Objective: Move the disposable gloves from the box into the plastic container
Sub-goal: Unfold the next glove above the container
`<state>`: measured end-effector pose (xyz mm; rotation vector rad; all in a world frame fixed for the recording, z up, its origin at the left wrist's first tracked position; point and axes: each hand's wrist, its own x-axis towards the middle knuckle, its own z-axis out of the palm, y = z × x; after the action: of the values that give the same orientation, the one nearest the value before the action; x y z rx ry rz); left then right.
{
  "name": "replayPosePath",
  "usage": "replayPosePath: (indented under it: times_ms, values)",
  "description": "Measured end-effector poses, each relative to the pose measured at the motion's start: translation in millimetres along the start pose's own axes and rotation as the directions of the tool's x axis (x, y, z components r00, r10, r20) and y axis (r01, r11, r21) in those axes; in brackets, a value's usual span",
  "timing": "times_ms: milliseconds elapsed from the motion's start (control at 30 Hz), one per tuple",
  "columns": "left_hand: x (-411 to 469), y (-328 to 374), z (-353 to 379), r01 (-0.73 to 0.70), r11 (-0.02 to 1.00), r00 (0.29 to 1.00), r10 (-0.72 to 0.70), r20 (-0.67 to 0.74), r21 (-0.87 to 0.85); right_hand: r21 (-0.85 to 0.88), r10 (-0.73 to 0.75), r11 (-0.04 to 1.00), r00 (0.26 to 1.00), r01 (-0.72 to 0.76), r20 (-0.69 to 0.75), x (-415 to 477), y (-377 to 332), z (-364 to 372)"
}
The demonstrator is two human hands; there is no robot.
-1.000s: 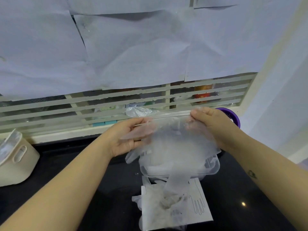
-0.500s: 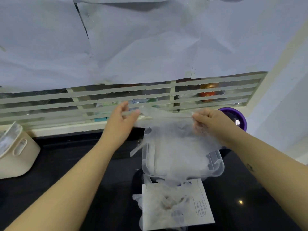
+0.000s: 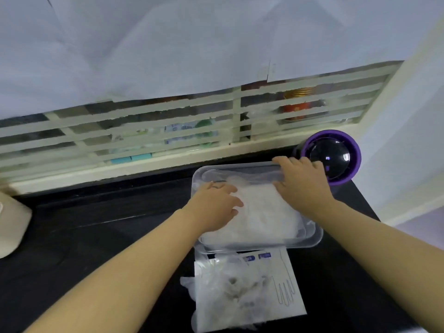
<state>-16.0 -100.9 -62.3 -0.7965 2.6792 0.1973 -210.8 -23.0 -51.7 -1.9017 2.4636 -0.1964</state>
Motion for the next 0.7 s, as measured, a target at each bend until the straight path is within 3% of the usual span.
replayPosePath:
  times_ms: [67, 100, 200, 267, 367, 567, 700]
  values:
    - [7, 1, 4, -0.001, 1.0, 0.999, 0.002, 0.035, -0.03, 0.01, -0.112, 0.993, 0.988, 0.114, -0.104, -3, -6, -1]
    - [10, 1, 5, -0.003, 0.999, 0.999, 0.005, 0.047, -0.046, 0.062, -0.186, 0.979, 0.979, 0.192, -0.089, -4, -10, -3]
    - [16, 1, 7, -0.024, 0.997, 0.996, 0.029, 0.079, -0.07, 0.232, -0.284, 0.947, 0.919, 0.223, 0.273, -5, -21, 4]
    - [19, 1, 8, -0.026, 0.995, 0.994, 0.036, 0.106, -0.094, 0.196, -0.277, 0.959, 0.824, 0.204, 0.494, -6, -23, 15]
    - [23, 4, 9, -0.007, 0.989, 0.984, 0.033, 0.173, -0.147, 0.126, -0.225, 0.974, 0.723, 0.189, 0.653, -8, -24, 28]
    - [37, 3, 7, 0.171, 0.888, 0.954, -0.041, 0.298, -0.427, 0.044, -0.156, 0.982, 0.657, 0.184, 0.738, -10, -24, 34]
    - [39, 3, 10, 0.185, 0.909, 0.929, -0.037, 0.369, -0.375, 0.127, -0.202, 0.979, 0.673, 0.159, 0.711, -10, -30, 33]
